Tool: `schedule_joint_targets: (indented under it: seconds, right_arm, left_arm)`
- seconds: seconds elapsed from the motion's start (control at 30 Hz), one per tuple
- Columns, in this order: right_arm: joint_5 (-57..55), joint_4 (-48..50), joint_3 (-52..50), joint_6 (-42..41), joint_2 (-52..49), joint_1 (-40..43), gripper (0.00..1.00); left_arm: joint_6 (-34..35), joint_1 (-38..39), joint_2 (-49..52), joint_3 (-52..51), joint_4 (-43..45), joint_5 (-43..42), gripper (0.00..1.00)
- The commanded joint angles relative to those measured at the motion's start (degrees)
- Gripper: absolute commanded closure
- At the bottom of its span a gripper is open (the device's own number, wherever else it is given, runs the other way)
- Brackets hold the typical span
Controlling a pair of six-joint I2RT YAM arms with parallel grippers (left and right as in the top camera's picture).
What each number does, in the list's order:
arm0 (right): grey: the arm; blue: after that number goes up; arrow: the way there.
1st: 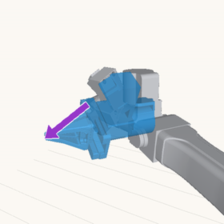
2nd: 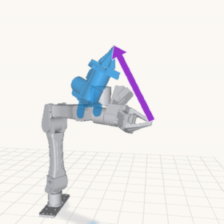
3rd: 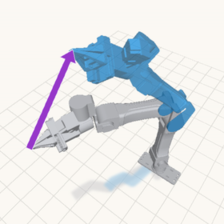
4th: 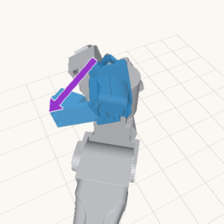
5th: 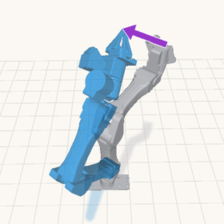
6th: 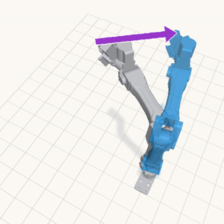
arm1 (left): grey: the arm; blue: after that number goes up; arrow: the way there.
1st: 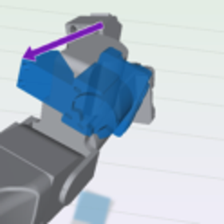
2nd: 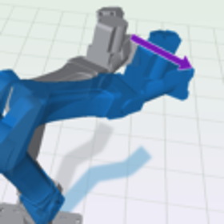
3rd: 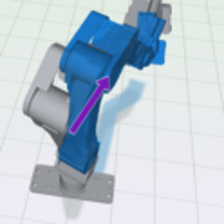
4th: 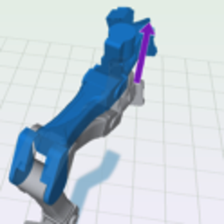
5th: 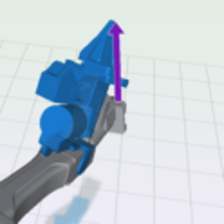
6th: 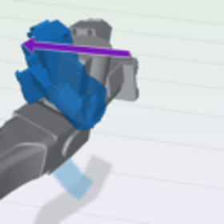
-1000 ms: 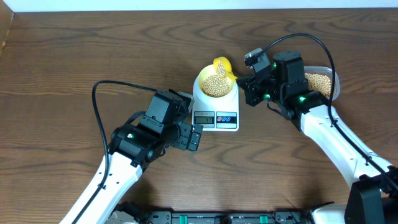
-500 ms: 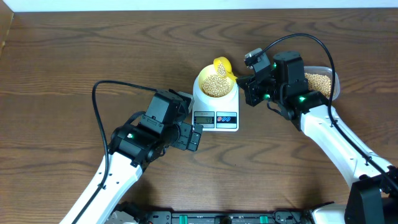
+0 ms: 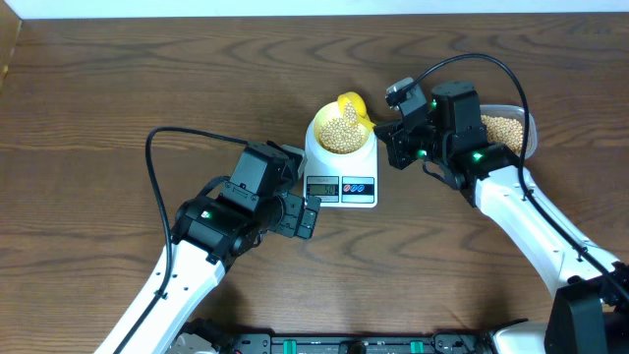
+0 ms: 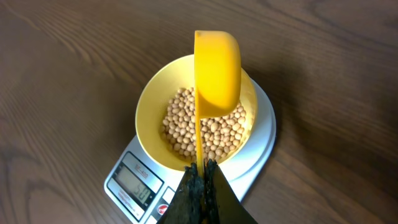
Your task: Scoop item into bowl and weigh 50g on scale
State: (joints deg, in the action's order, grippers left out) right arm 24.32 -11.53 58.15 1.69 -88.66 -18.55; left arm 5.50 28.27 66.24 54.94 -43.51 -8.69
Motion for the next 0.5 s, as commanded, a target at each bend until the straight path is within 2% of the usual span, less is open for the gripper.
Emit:
schedule_joint_targets:
  seconds: [0.0,0.33,0.47]
  right_arm:
    - [-0.7,0.0,0.2,2.3,0.3,-0.3,0.99]
    - [-0.3,0.0,0.2,1.9,0.3,-0.3,0.99]
    - [0.1,0.0,0.2,-1.6,0.3,-0.3,0.99]
  left_arm:
    - [-1.0,-0.3,0.0,0.1,-0.2,0.1,0.02]
    - [-1.0,-0.3,0.0,0.1,-0.2,0.1,0.02]
    - [-1.0,-0.3,0.0,0.1,-0.2,0.1,0.02]
